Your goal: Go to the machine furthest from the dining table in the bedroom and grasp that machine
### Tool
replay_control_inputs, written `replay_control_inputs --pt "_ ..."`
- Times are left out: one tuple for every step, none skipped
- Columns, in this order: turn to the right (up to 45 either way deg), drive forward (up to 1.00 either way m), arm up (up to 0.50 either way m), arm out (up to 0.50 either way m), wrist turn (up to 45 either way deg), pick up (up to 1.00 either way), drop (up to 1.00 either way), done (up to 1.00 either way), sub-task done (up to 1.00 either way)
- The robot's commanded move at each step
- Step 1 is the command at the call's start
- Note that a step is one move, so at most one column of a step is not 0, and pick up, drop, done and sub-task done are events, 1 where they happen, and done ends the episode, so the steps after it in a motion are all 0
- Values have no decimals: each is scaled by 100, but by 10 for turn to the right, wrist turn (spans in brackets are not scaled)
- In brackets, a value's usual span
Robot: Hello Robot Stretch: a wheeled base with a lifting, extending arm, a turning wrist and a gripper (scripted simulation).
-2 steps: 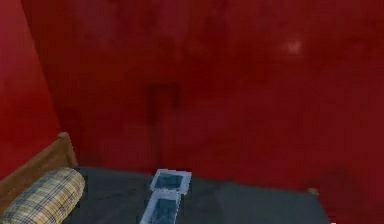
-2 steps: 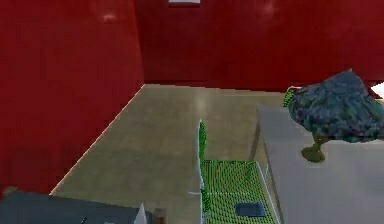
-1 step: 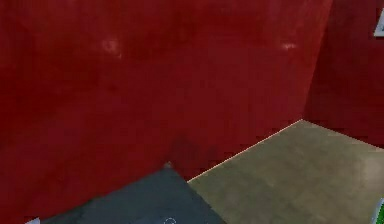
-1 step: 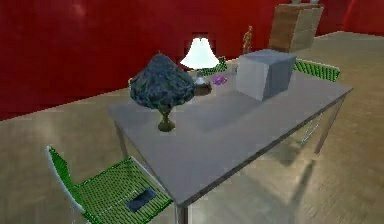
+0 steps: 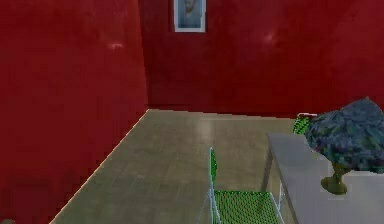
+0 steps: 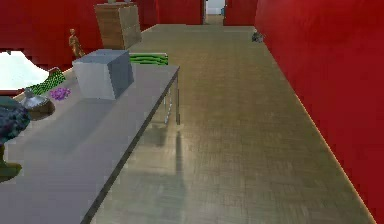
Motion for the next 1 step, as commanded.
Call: replay_control_inputs --pt "30 0 0 0 0 0 0 0 0"
